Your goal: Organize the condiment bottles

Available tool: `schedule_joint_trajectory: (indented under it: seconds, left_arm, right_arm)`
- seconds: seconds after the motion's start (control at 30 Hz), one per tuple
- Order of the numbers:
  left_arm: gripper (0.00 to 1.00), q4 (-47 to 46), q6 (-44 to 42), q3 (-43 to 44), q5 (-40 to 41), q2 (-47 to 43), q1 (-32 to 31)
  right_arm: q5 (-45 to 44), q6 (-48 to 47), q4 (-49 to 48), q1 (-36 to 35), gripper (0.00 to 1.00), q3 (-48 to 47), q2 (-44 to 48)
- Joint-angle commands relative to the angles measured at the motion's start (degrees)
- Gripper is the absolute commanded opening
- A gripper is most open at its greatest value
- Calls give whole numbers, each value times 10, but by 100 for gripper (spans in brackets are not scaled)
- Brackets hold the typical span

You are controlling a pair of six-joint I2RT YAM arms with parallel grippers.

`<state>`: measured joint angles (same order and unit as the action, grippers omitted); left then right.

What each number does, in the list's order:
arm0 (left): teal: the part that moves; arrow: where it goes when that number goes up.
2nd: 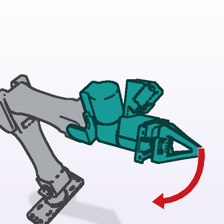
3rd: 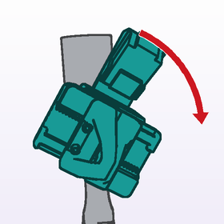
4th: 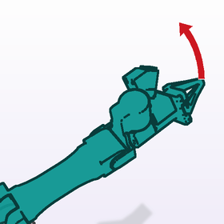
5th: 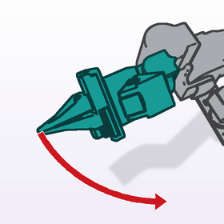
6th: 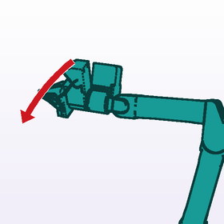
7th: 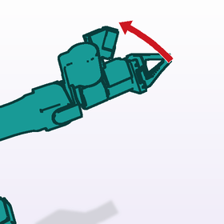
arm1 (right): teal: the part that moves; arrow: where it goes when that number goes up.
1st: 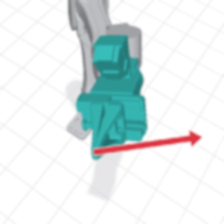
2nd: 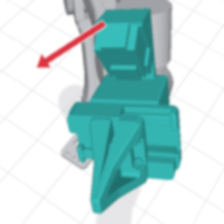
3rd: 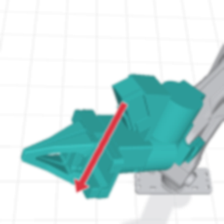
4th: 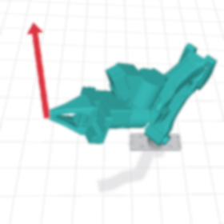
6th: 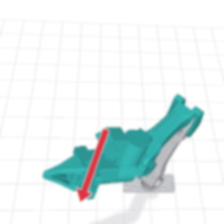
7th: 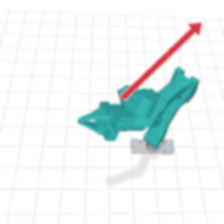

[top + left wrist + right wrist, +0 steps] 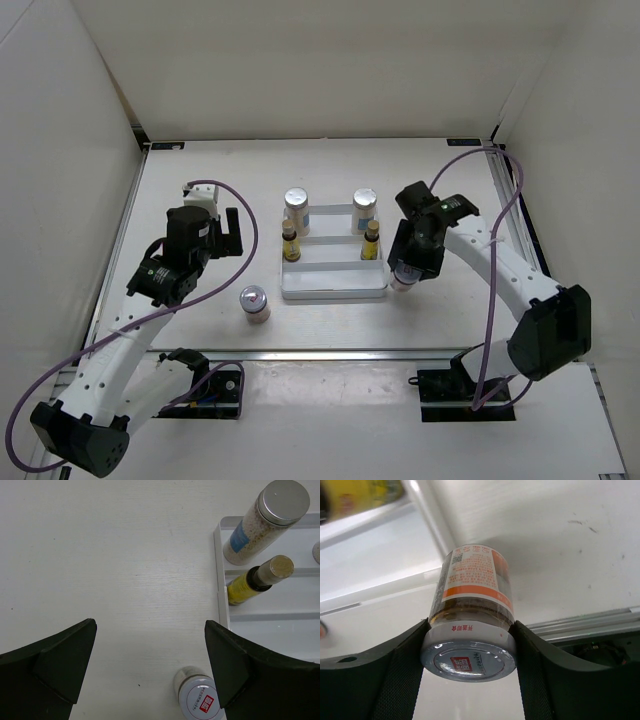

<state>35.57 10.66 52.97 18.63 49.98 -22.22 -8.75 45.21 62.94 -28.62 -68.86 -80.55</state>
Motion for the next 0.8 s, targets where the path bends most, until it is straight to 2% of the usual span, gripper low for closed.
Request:
schedule_joint_trajectory:
  seconds: [0.0,0.3,0.77]
  left_arm:
    - [100,-6,7,-1,4,-7,2]
    - [100,-11,7,-1,4,-7,2]
    - [100,-11,2,-1,10,-1,2]
  right_arm:
    - [1,-21,-4,-24,0,-56,23]
    - [52,-71,-76,-64,0,-95,-39]
    - [74,-94,-106,-64,0,-92,-129]
